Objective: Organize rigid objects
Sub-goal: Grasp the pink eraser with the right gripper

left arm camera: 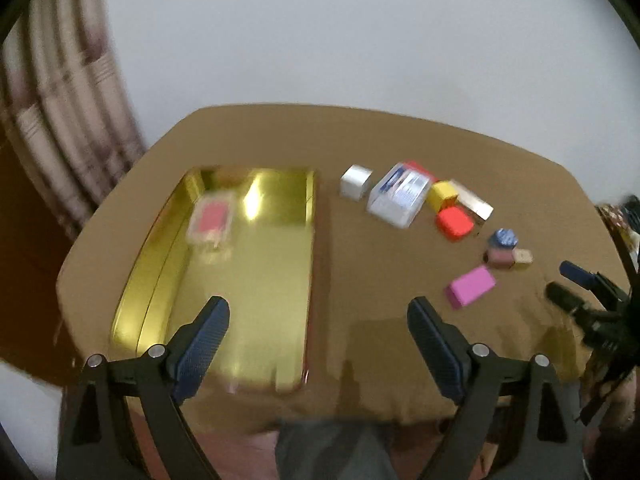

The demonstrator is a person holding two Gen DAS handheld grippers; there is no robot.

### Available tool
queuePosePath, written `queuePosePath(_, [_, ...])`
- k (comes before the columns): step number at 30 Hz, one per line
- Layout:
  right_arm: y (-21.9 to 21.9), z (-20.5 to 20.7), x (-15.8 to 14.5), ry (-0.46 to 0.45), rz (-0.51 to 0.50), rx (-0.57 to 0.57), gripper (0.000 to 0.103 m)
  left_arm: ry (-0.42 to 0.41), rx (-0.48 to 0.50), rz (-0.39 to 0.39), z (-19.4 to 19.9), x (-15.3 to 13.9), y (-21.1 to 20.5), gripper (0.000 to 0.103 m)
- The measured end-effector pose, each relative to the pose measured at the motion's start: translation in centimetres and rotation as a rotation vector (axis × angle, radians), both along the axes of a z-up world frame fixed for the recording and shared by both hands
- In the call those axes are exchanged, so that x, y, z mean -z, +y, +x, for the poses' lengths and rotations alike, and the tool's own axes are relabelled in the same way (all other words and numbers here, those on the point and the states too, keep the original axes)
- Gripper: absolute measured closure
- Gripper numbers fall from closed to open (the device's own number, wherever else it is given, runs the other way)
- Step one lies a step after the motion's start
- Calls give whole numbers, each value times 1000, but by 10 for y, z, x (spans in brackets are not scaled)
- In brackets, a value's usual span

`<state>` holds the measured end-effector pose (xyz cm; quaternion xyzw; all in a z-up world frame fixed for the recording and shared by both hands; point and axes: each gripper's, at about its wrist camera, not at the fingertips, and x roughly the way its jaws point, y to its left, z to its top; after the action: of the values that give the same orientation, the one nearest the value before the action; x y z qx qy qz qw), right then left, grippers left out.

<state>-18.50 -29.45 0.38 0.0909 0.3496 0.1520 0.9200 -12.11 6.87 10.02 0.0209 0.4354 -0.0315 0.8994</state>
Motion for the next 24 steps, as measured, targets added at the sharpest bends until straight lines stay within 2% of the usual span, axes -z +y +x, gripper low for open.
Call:
queuePosePath(2, [32, 5, 2, 39, -83, -65, 12, 19, -51, -22, -15, 7, 5, 14])
queuePosePath(5, [58, 13, 1, 51, -70, -71, 12, 76, -107, -117, -30, 22, 23, 15])
queuePosePath(7, [74, 22, 3, 53, -117, -37, 12, 110, -128, -175, -35, 31, 37, 15])
queuePosePath(11, [84, 43, 21, 126, -133, -27, 12, 127, -150, -228, -33, 45, 54, 15])
queuePosePath(13, [87, 54, 31, 149, -174, -1, 12, 110, -152, -224, -32, 45, 54, 15])
queuePosePath(18, [94, 68, 48, 198, -223, -1, 13, 79, -102, -151, -34, 45, 36, 14])
queuePosePath(19, [95, 68, 49, 195, -233, -1, 18, 75, -94, -142, -37, 46, 33, 14])
queuePosePath(20, [96, 68, 49, 193, -245, 1, 37, 72, -85, -128, -38, 47, 29, 14])
queuePosePath(21, [98, 68, 47, 186, -269, 4, 42, 67, -75, -110, -39, 46, 25, 14])
queuePosePath(24, [94, 70, 41, 203, -248, -17, 42, 48, -46, -56, -41, 45, 15, 14])
